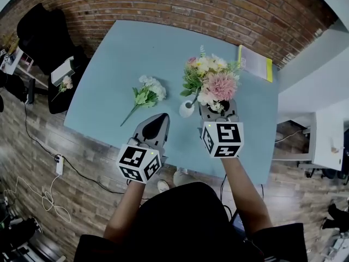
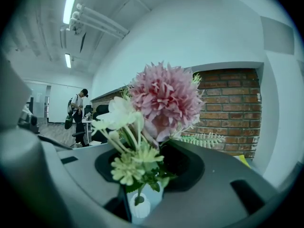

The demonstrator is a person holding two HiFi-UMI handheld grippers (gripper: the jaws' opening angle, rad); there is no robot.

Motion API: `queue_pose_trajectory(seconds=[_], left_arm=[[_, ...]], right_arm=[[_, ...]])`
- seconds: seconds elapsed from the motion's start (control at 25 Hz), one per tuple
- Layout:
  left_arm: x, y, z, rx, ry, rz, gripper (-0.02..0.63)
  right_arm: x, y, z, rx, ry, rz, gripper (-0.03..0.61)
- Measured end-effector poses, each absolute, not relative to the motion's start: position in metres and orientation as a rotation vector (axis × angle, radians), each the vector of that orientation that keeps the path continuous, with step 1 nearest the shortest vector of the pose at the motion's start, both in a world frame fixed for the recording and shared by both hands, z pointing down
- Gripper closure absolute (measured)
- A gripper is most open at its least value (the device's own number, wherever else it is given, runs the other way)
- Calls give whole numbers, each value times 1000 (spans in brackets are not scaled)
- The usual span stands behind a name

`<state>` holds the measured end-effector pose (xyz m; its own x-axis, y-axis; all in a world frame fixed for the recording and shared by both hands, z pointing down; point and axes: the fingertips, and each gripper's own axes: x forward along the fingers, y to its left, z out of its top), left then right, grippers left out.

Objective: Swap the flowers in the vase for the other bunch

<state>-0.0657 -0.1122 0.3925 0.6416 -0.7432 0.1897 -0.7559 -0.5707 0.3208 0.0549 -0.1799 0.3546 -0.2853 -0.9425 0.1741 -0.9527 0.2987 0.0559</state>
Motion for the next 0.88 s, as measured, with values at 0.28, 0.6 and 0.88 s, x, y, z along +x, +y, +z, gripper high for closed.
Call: queue_pose_trajectory(seconds=[0.28, 0.6, 0.88], left_arm=[[-65, -100, 386, 2511, -1175, 37, 611], [-60, -88, 381, 2537, -1153, 33, 611], [-48, -76, 380, 2568, -1101, 44, 611]], right_arm=[[56, -166, 343, 1793, -2389, 59, 410], [61, -150, 332, 1828, -2387, 36, 410], [70, -132, 328, 1850, -2367, 24, 408]])
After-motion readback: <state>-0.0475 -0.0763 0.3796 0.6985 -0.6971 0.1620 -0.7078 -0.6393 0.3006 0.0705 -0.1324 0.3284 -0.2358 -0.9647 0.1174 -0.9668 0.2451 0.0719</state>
